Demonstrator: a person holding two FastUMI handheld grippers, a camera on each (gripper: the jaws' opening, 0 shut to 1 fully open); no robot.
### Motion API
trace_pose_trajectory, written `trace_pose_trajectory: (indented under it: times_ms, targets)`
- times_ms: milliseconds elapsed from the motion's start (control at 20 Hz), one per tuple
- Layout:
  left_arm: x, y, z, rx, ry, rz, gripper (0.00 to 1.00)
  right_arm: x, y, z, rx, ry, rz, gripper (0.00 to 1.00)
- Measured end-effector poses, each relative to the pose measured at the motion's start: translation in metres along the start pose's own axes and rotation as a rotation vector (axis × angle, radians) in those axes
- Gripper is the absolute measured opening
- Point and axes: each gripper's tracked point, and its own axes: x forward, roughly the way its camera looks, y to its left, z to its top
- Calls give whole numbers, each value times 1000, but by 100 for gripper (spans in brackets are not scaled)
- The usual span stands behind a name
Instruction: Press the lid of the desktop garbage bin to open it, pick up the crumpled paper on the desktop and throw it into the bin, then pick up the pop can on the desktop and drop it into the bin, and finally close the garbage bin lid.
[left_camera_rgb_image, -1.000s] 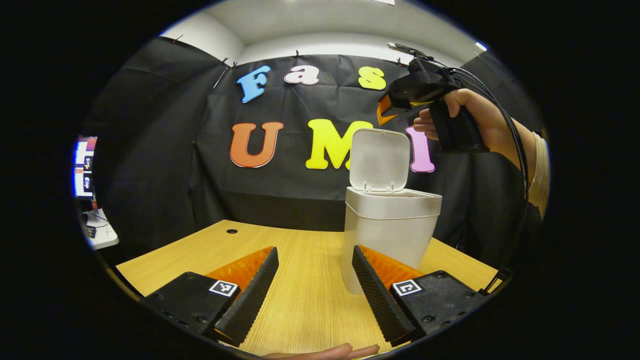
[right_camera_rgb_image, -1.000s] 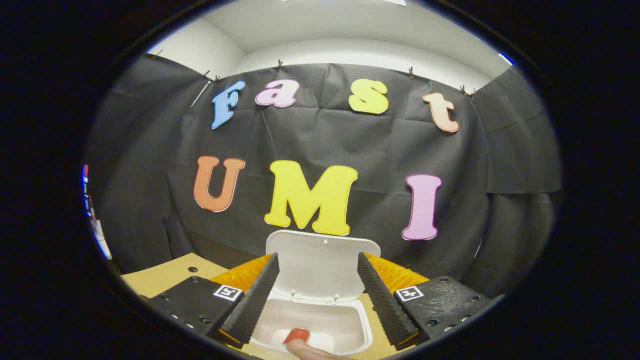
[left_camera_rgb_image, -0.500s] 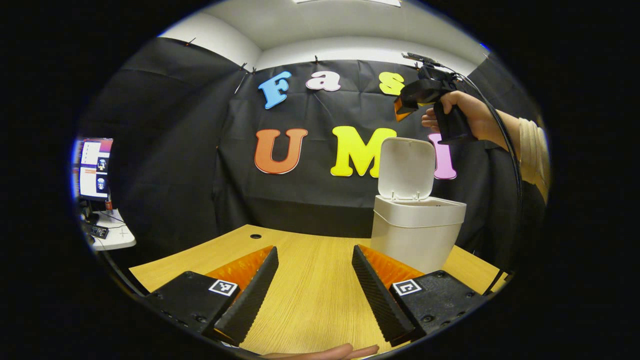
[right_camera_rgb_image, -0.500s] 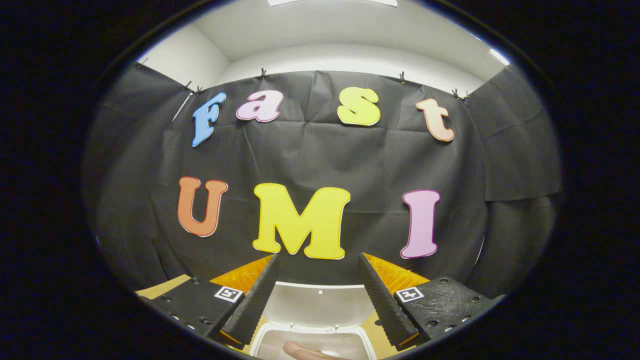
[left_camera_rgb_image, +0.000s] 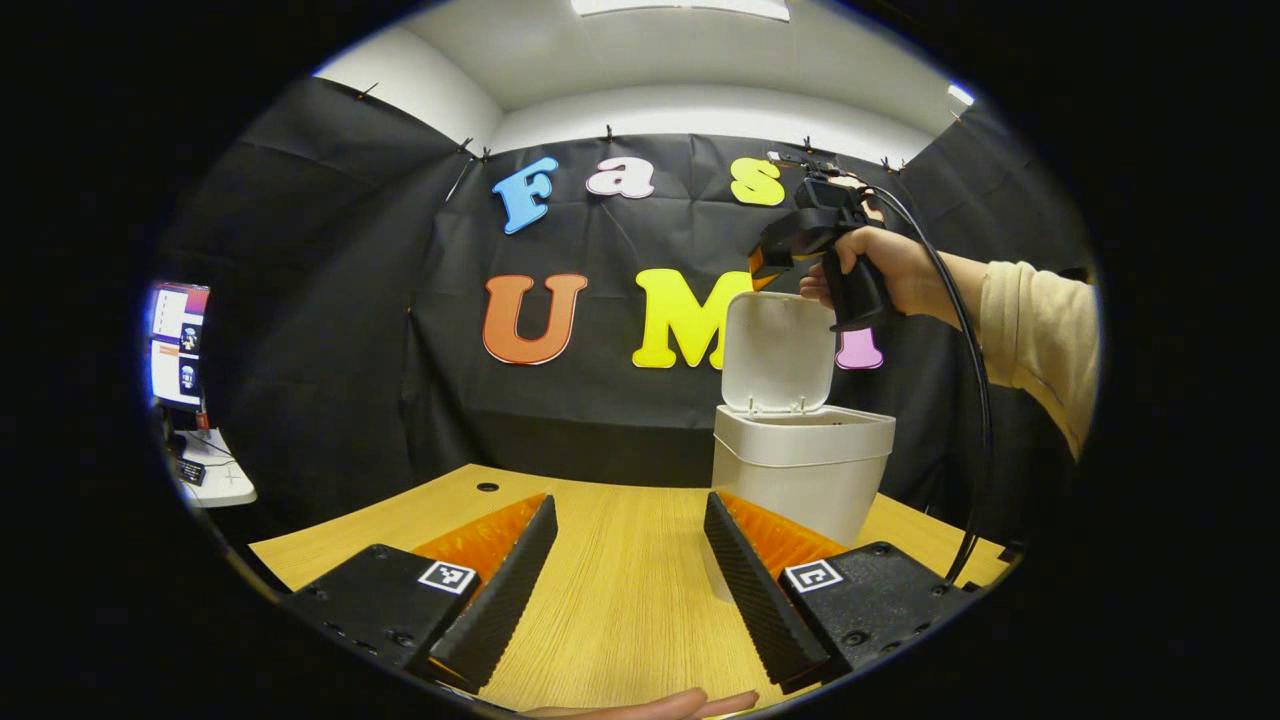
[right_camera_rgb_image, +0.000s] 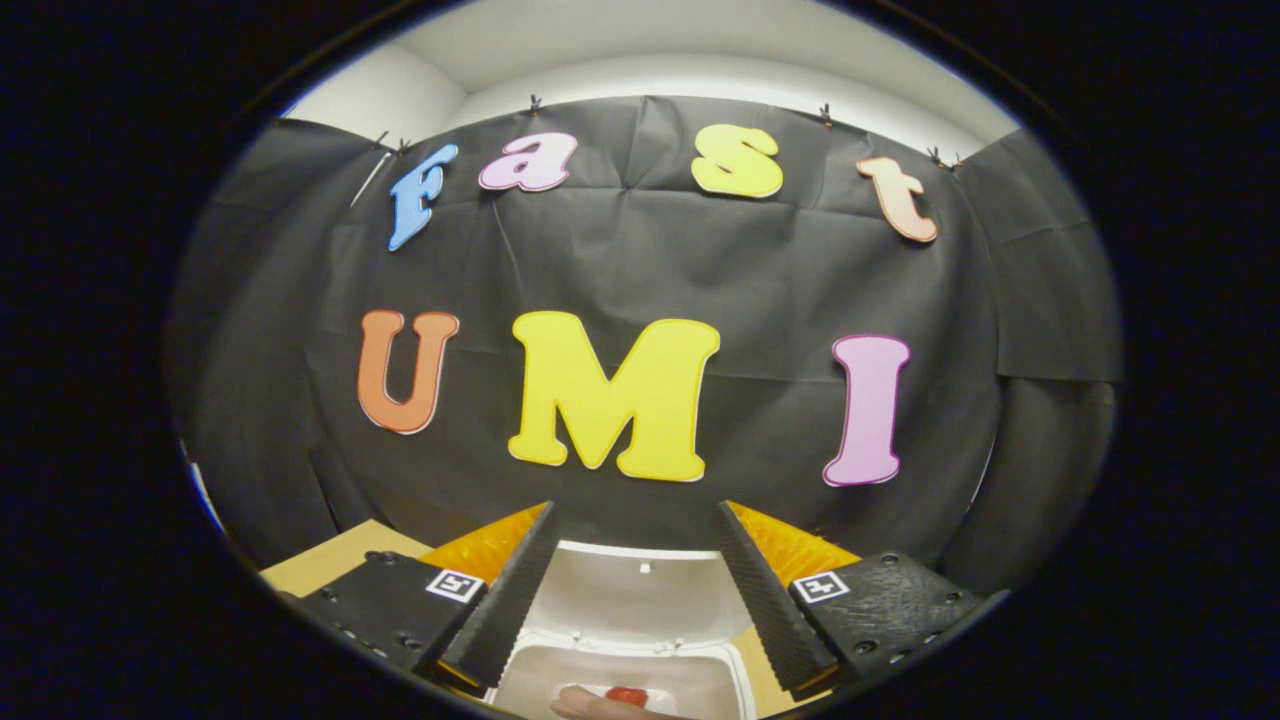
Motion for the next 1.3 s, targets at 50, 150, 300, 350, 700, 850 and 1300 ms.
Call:
trace_pose_trajectory:
  times_ms: [50, 150, 300, 350, 700, 850, 1300]
  targets:
    - [1, -4, 0, -5, 0, -12, 96, -4, 1, -2, -4, 8, 9, 99]
    - [-1, -6, -2, -7, 6, -19, 96, -15, 1, -4, -22, 19, 28, 99]
    - [-4, -3, -4, 0, 19, 1, 96, -34, 1, -13, -39, 53, 61, 96]
    - [-5, -2, -3, 5, 16, 7, 96, -40, 1, -17, -49, 62, 75, 96]
    - [-4, -9, -10, 31, 29, 8, 96, -65, 3, -50, -83, 123, 171, 99]
    - [-3, -17, -14, 37, 45, -14, 96, -64, 4, -70, -94, 167, 187, 99]
    - [4, -10, -23, 48, 59, 3, 96, -56, -5, -125, -107, 327, 165, 98]
